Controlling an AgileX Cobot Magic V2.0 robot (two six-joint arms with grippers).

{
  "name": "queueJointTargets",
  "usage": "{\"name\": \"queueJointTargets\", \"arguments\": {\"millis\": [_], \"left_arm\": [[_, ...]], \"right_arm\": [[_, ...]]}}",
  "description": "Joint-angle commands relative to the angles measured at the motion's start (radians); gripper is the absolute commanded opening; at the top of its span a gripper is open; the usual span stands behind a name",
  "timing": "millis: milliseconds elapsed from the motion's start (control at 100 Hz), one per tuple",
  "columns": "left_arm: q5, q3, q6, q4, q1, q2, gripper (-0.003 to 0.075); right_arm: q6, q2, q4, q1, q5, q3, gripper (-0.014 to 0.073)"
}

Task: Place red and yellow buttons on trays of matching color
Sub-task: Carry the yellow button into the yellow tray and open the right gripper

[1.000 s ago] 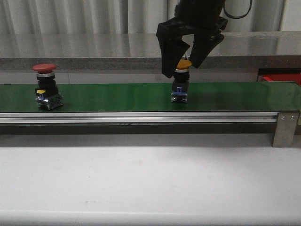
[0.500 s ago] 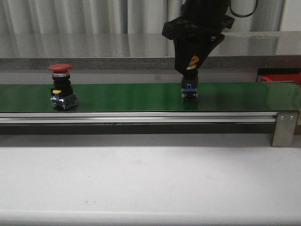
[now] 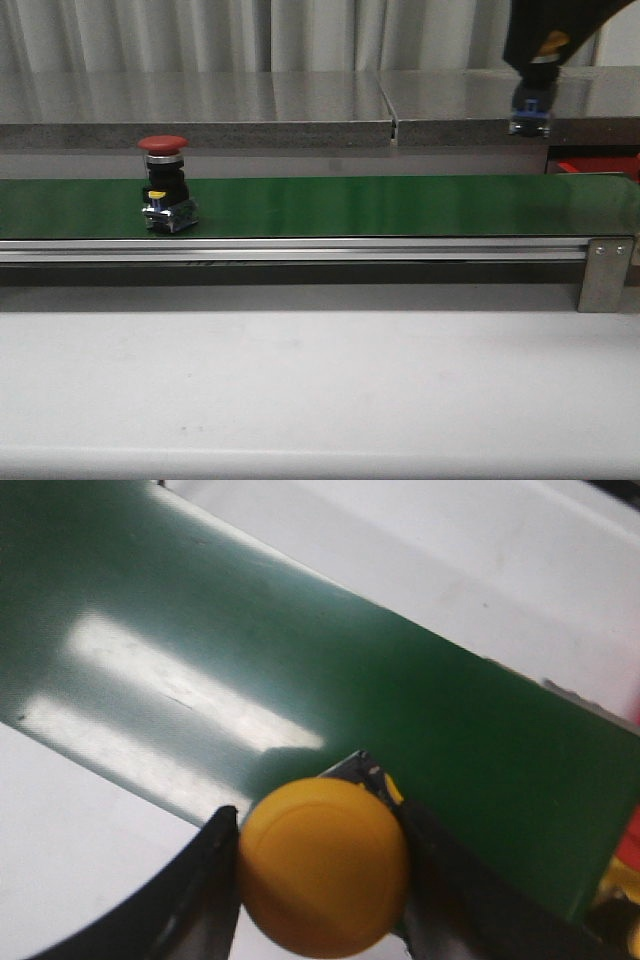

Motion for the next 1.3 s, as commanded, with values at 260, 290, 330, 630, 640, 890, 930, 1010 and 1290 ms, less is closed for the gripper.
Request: {"name": "queueJointTargets", "arguments": {"millis": [260, 290, 330, 630, 640, 890, 930, 1010, 1290], "left_arm": [[-0.069, -0.028, -0.012, -0.020, -0.008, 0.003, -0.0020], [-0.069, -0.028, -0.012, -0.020, -0.008, 0.003, -0.0020], [-0.069, -0.028, -0.012, -0.020, -0.008, 0.003, -0.0020], [-0.069, -0.028, -0.012, -0.020, -0.008, 0.003, -0.0020], [-0.069, -0.028, -0.012, -0.020, -0.008, 0.003, -0.0020], [-0.069, -0.028, -0.012, -0.020, -0.008, 0.003, -0.0020], [-0.069, -0.028, -0.012, -0.020, -0.008, 0.003, -0.0020], [-0.069, -0.028, -0.012, -0.020, -0.008, 0.003, -0.0020], [-0.069, -0.028, -0.012, -0.020, -0.008, 0.003, -0.0020]], "right_arm": [[0.071, -0.172, 0.009, -0.257, -0.108, 0.190, 0.0106], [0.075, -0.175, 0.010, -0.282, -0.109, 0.205, 0.0106], [0.078, -0.180, 0.014, -0.310, -0.112, 0.225, 0.0106], [0.080, -0.181, 0.046, -0.451, -0.178, 0.351, 0.0106], [0.080, -0.181, 0.049, -0.456, -0.181, 0.357, 0.0106], [0.082, -0.177, 0.085, -0.526, -0.335, 0.478, 0.0106], [0.082, -0.172, 0.105, -0.532, -0.354, 0.495, 0.0106], [0.082, -0.154, 0.133, -0.533, -0.381, 0.512, 0.0106], [0.082, -0.050, 0.190, -0.533, -0.434, 0.515, 0.0106]]}}
